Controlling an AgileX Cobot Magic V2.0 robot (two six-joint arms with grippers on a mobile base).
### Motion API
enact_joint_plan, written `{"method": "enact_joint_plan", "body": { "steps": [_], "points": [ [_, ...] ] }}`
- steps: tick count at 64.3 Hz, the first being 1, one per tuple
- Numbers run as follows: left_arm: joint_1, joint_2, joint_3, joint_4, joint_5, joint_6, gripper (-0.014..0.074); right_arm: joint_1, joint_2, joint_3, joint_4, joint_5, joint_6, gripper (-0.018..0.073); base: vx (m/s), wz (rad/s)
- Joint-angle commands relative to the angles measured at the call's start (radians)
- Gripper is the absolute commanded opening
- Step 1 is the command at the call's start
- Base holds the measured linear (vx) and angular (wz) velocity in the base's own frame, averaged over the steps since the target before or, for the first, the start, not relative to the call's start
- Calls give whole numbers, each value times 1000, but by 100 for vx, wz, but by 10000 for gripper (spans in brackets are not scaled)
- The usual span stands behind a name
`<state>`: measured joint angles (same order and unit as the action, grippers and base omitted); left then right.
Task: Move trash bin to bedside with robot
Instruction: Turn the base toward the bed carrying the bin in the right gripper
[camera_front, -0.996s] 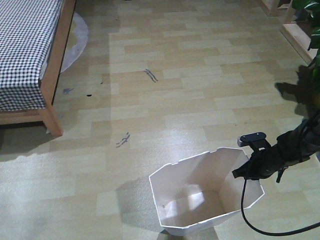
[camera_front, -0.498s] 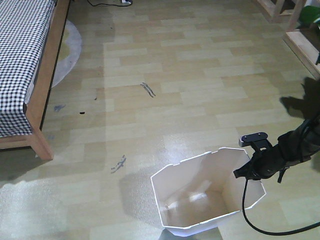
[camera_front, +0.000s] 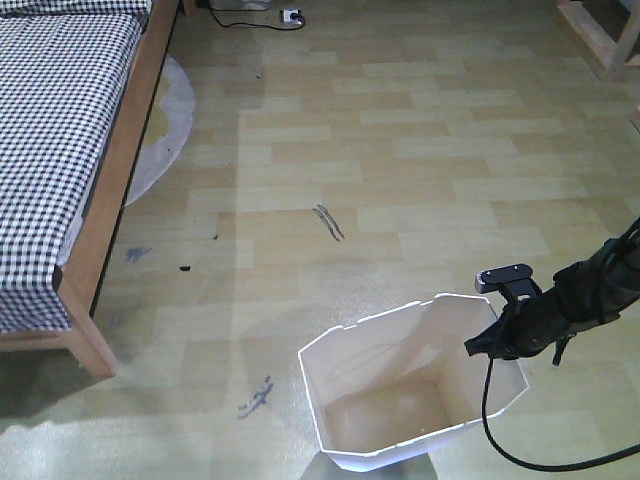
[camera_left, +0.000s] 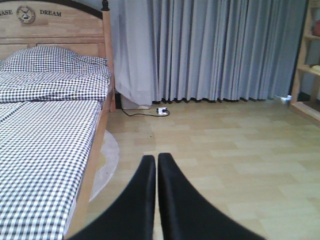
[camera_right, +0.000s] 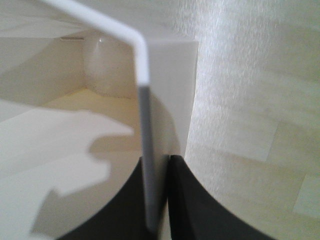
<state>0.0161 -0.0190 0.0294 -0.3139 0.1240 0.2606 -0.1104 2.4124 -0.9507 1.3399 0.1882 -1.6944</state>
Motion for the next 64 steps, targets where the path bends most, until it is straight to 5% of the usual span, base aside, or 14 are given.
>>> {"method": "enact_joint_plan", "body": {
  "steps": [1, 64],
  "points": [
    [-4, -8, 20, -10, -66, -3, -6, -5, -76, -14, 23, 112, 5, -3, 44, 11],
    [-4, -8, 20, -10, -66, -3, -6, -5, -76, -14, 23, 111, 5, -3, 46, 1]
  ]
}}
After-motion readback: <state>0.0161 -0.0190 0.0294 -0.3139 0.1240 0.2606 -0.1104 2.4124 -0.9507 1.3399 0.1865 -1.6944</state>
